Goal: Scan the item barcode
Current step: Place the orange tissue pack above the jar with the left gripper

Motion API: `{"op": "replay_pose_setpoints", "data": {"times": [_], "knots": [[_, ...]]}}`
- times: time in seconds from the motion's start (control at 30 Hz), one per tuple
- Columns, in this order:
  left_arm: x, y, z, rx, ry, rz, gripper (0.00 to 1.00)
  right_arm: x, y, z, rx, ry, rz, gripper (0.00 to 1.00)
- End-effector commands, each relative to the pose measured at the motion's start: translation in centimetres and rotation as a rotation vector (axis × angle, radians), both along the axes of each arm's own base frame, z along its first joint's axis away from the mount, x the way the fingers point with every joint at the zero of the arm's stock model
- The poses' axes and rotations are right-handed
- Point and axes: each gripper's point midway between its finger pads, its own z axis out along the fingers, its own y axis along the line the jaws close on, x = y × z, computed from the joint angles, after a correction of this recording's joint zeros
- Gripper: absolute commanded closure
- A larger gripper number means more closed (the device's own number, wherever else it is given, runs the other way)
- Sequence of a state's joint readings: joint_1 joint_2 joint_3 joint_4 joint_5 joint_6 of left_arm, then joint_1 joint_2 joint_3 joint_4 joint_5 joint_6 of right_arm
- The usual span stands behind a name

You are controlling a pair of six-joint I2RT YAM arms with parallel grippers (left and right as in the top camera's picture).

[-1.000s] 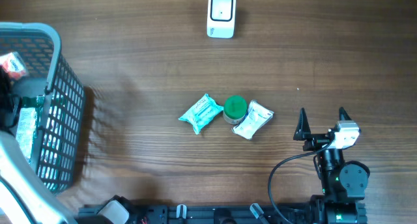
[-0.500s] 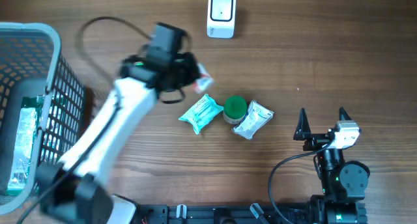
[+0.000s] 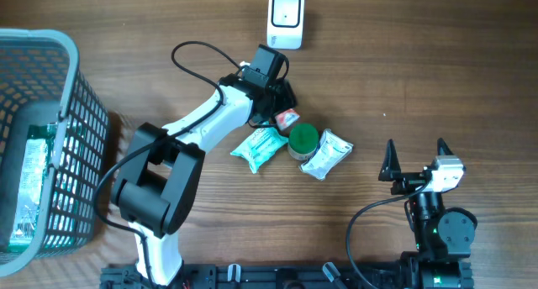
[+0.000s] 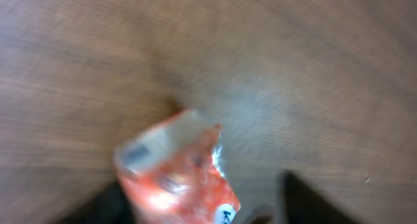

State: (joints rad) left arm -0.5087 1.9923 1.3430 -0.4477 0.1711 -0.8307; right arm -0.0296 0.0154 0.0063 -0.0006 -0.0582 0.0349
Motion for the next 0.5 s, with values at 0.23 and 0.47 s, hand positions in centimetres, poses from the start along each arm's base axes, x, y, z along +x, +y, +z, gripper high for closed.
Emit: {"op": "replay_pose_setpoints", "data": {"times": [0.23,0.47], "knots": [[1.1,20.7,30.4,0.275,-0.447,0.409,0.0,0.0,-0.1,0.2,-0.009,-0.009,-0.006,0.0],[-7.6,39.1,36.3,0.274,-0.507,1.11,0.0,0.0,-0.1,0.2,-0.009,-0.009,-0.006,0.0]]}}
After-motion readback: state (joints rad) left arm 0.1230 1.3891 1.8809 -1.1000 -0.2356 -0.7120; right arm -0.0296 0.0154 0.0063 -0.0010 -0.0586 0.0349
